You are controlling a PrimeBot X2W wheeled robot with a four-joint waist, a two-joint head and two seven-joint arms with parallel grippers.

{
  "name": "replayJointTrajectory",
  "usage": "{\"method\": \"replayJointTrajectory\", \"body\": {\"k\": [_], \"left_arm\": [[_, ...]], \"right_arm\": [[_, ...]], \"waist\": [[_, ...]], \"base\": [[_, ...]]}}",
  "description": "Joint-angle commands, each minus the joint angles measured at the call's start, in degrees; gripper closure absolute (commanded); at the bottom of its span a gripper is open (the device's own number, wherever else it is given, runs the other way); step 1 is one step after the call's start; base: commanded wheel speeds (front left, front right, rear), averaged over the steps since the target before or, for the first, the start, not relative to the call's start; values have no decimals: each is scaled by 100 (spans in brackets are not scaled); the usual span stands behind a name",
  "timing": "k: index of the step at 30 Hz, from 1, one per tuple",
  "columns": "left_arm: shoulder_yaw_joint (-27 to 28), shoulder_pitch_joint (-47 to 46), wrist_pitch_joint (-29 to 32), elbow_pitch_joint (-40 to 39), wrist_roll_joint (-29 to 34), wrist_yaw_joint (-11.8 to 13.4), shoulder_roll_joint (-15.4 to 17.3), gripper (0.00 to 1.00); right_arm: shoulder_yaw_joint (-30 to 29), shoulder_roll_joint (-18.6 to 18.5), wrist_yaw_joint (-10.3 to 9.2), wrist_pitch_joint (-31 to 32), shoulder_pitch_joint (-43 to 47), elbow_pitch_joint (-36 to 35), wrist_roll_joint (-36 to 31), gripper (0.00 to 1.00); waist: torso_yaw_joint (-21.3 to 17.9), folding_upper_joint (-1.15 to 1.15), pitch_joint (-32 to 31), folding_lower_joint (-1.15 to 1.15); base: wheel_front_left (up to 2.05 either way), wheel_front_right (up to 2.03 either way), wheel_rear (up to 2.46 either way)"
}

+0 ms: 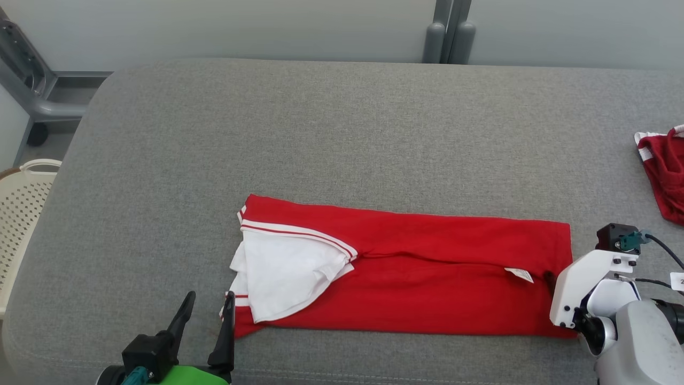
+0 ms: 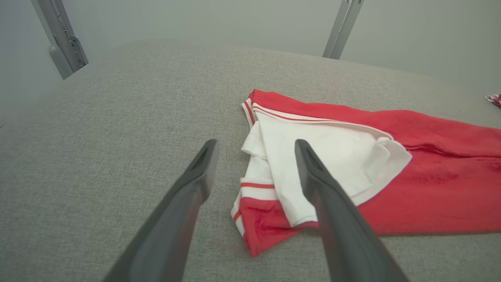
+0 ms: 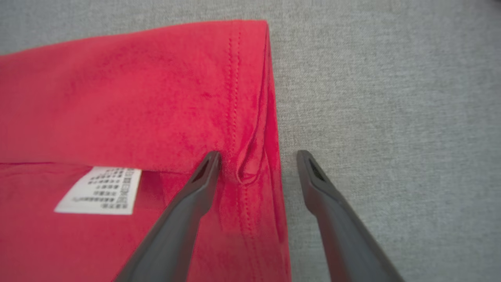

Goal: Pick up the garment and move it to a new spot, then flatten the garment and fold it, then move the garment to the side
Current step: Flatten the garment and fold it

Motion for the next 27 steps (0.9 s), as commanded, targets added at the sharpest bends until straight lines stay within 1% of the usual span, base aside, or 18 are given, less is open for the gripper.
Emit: {"method": "replayJointTrajectory", "body": {"k": [1, 5, 6, 7, 11, 18, 23, 27], "left_arm": [[-5, -73, -19, 14, -10, -16, 37, 0], [-27, -92, -19, 25, -32, -16, 66, 0], [-32, -92, -19, 31, -40, -16, 79, 0], [-33, -93, -19, 36, -46, -16, 82, 0], [-11, -92, -19, 34, -49, -17, 80, 0], [29, -77, -19, 20, -29, -16, 37, 0], [45, -54, -19, 4, 3, -16, 13, 0], [61, -43, -19, -14, 22, -16, -3, 0]], "right_arm": [[23, -16, -3, -5, -49, 67, 45, 0], [15, -10, -2, 30, -112, 291, 137, 0], [-18, -6, -2, 22, -148, 361, 155, 94], [-22, -6, -2, 18, -168, 396, 151, 100], [-137, -28, -7, 15, -253, 447, 103, 100], [-662, -35, -7, -132, -475, 263, 83, 100], [-1148, -29, -7, -52, -446, -50, -122, 100], [-1493, -26, -6, 113, -309, -456, -302, 100]], "waist": [[6, 0, 4, 0], [25, 0, 21, 0], [37, 0, 24, 0], [43, 0, 25, 0], [41, 0, 28, 0], [-22, 0, 17, 0], [-73, 0, -20, 0], [-102, 0, -46, 0]], "base": [[0, 0, 0], [0, 0, 0], [0, 0, 0], [0, 0, 0], [0, 0, 0], [0, 0, 0], [0, 0, 0], [0, 0, 0]]}}
